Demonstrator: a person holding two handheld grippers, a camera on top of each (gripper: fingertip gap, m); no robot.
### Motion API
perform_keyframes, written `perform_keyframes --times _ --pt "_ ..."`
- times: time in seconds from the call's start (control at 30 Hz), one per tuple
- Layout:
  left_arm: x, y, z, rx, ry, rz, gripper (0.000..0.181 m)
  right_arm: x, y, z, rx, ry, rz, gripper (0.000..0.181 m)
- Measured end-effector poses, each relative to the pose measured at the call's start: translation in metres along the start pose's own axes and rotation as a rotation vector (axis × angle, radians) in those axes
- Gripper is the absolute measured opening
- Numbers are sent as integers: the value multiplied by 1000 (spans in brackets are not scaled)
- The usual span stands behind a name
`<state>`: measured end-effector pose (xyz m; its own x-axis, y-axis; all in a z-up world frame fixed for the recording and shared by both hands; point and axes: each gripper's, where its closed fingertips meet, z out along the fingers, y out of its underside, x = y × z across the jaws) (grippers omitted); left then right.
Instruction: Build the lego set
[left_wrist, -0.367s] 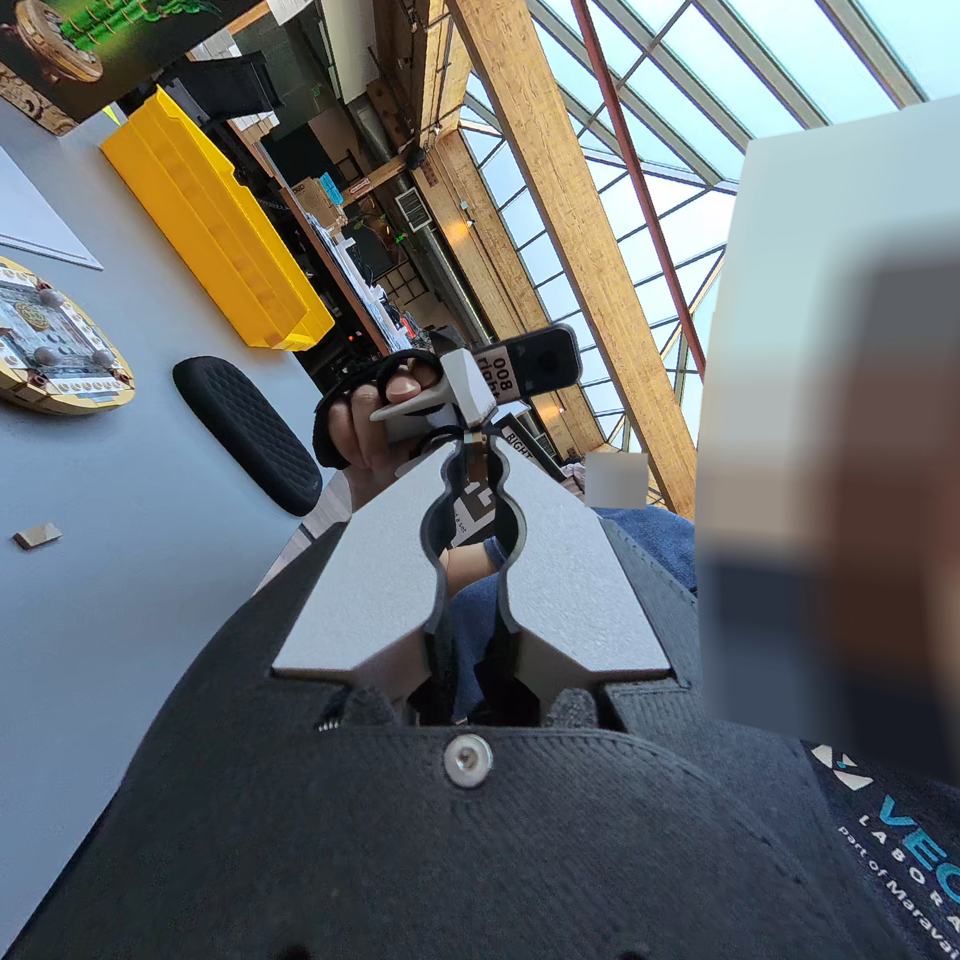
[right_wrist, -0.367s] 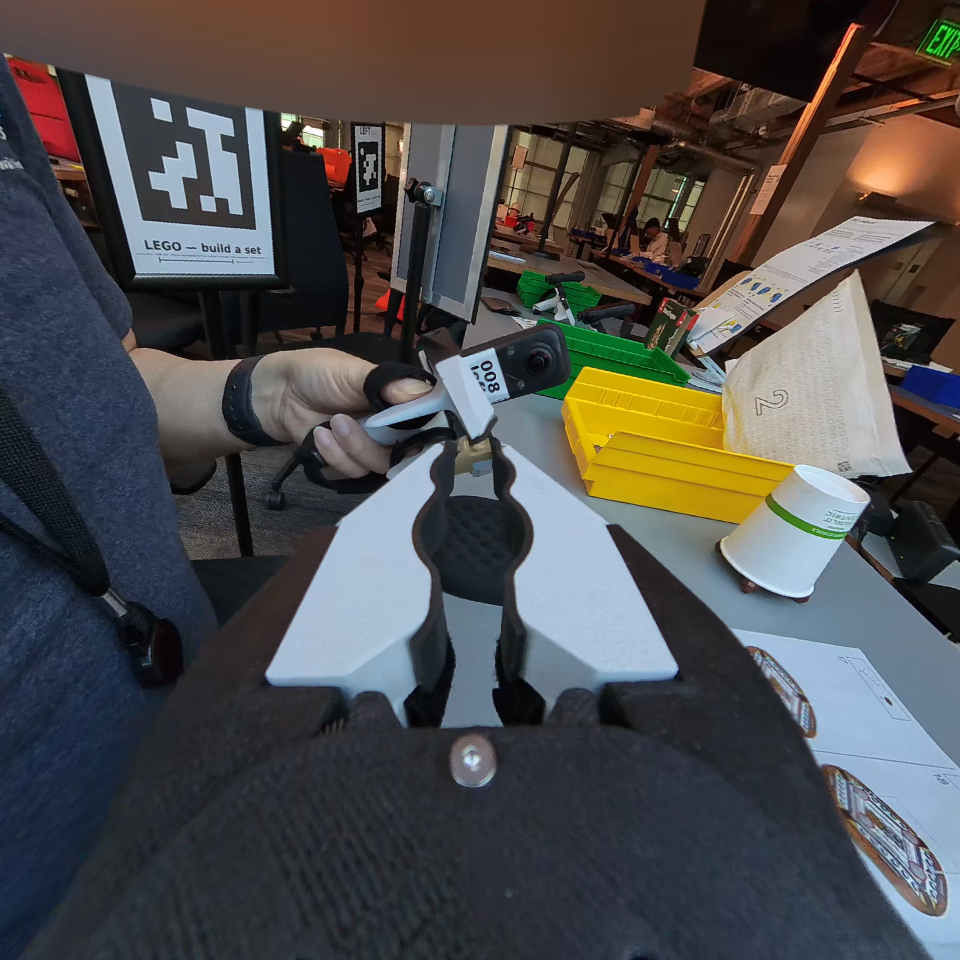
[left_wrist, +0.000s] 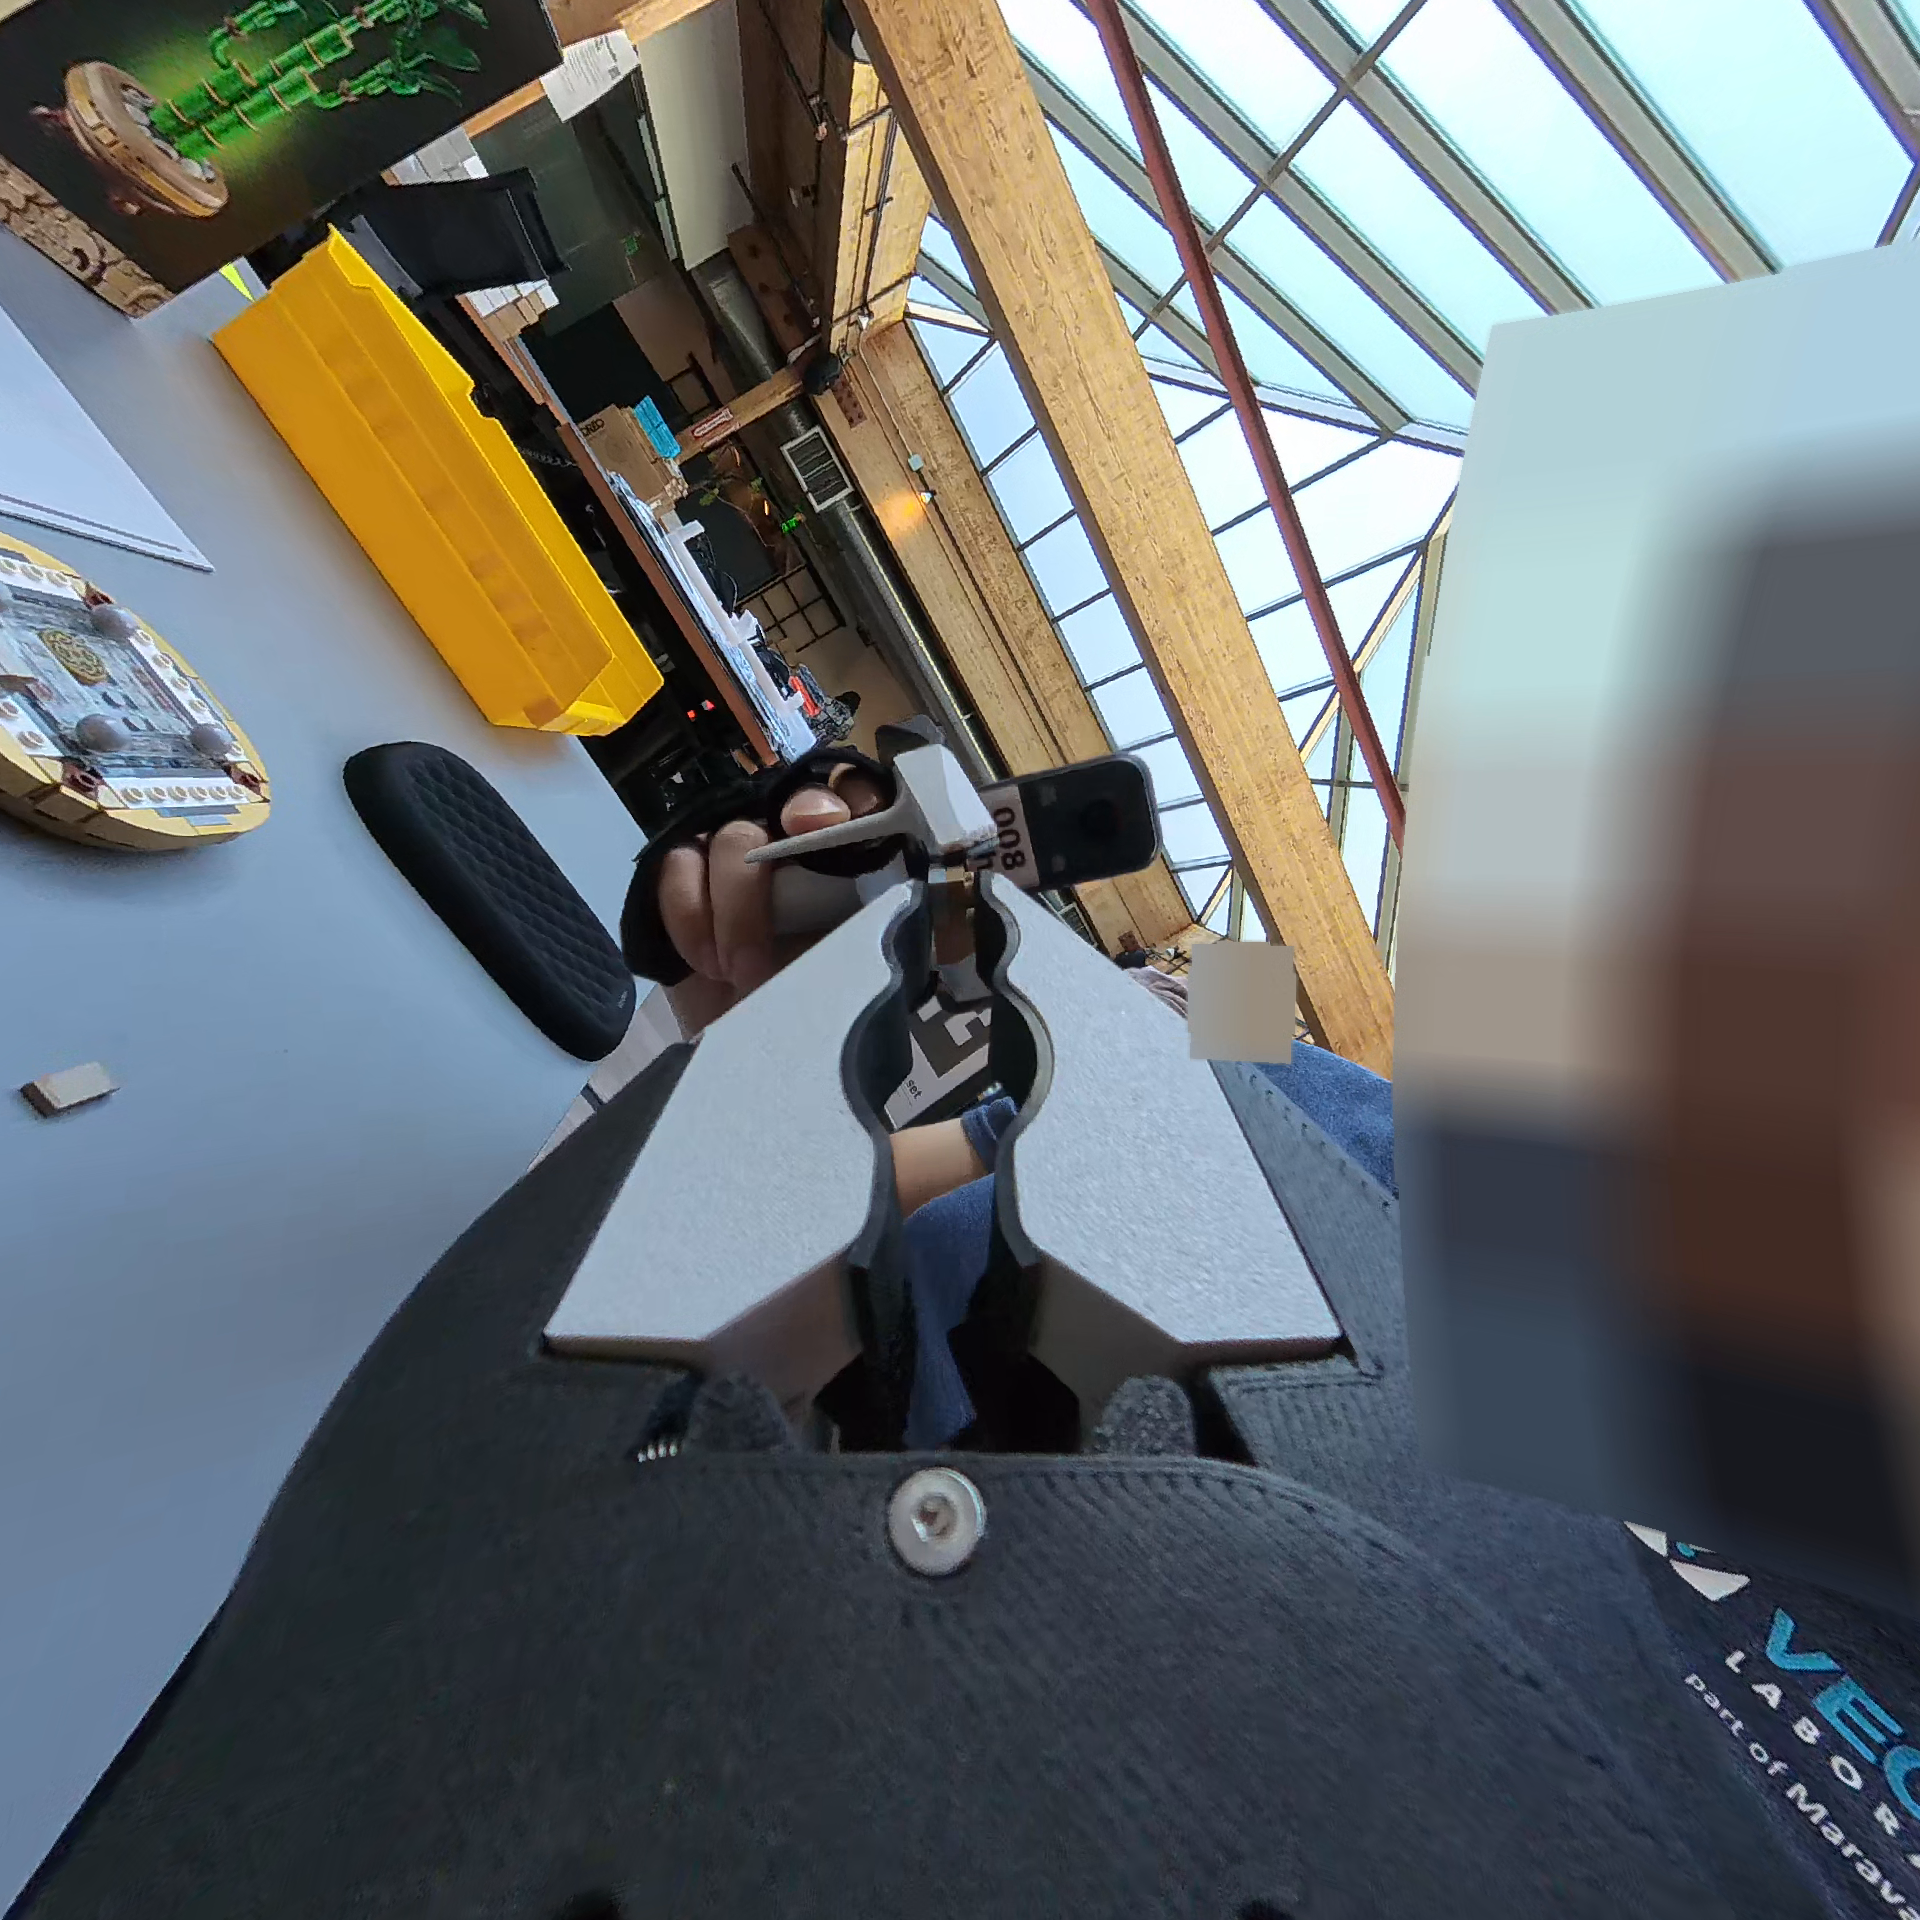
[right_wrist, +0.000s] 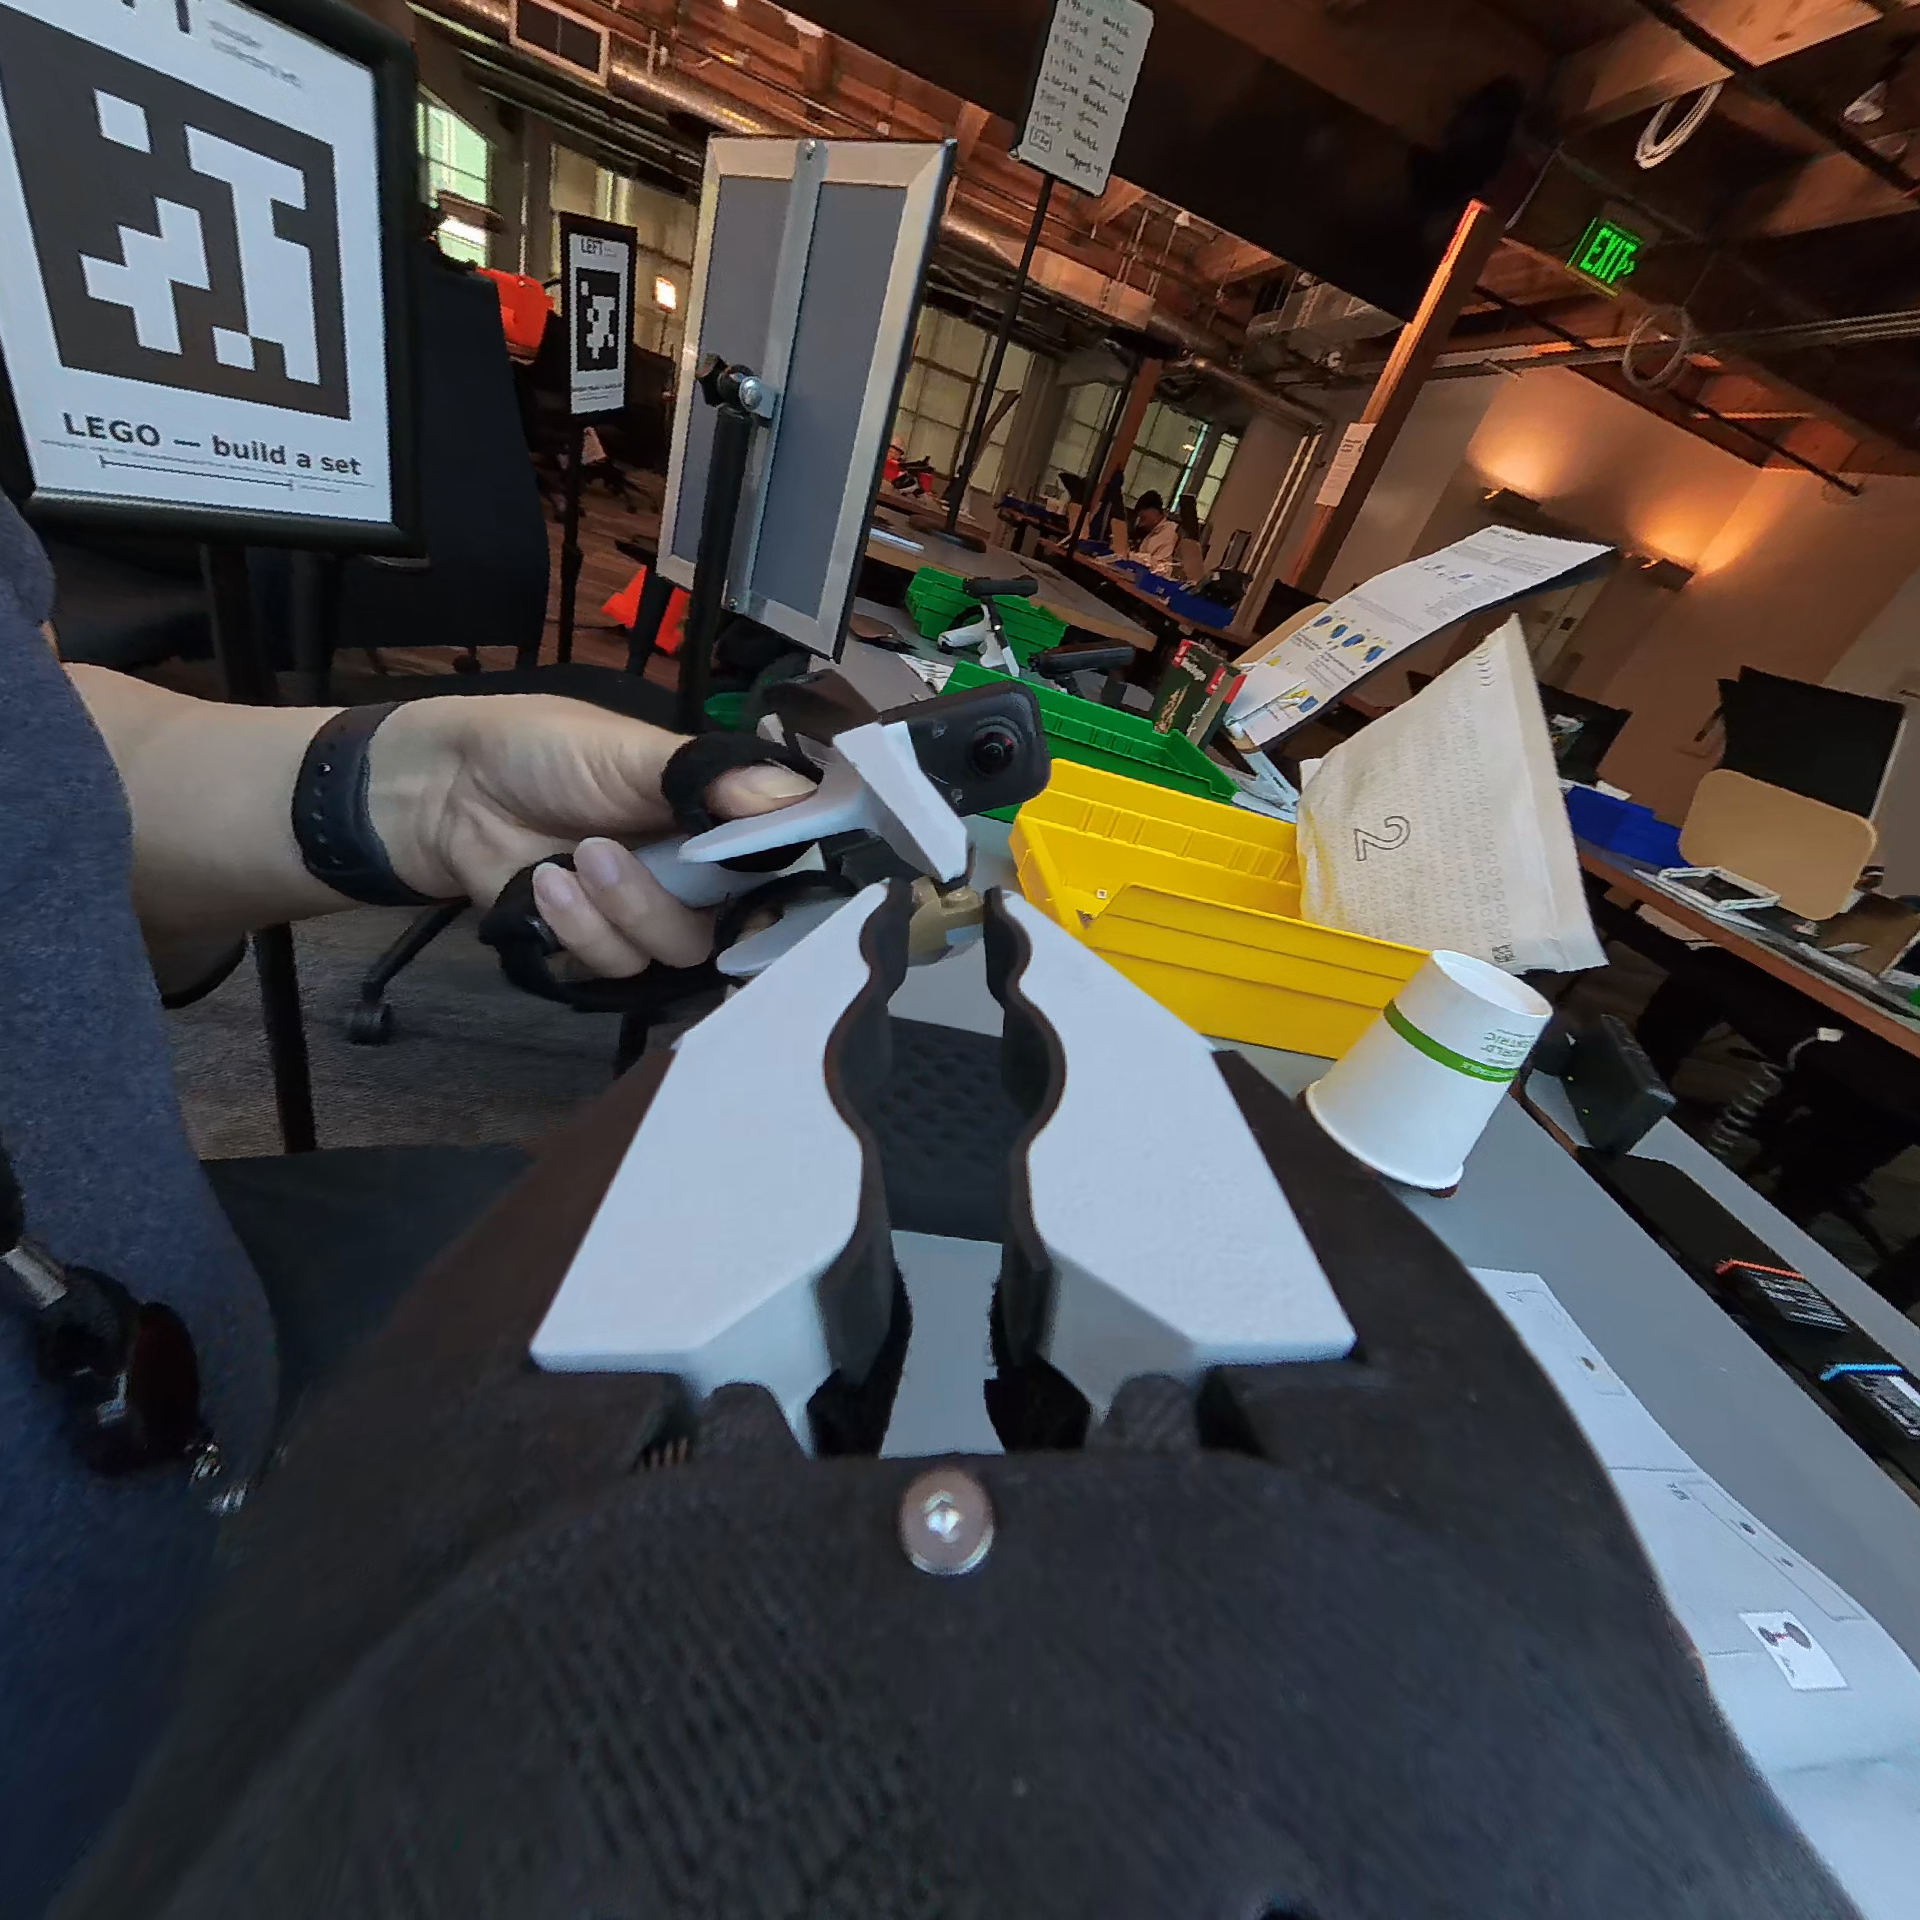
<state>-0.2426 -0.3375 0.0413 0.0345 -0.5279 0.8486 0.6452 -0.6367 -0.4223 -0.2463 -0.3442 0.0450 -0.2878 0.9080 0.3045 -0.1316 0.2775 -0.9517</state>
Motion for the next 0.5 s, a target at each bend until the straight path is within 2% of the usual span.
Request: perform_keyframes --times 0.17,0.3,0.4,0.5 --pt "-1 -1 -1 11 3 -17 6 1 1 1 19 64 -29 13" --pt "1 -1 -3 14 18 2 6 0 0 0 39 20 74 16" --pt "1 -5 -6 3 -55 218 6 5 1 -5 60 -44 224 21" --pt "-4 -11 -11 -52 -176 510 5 20 19 -10 57 -64 402 26"
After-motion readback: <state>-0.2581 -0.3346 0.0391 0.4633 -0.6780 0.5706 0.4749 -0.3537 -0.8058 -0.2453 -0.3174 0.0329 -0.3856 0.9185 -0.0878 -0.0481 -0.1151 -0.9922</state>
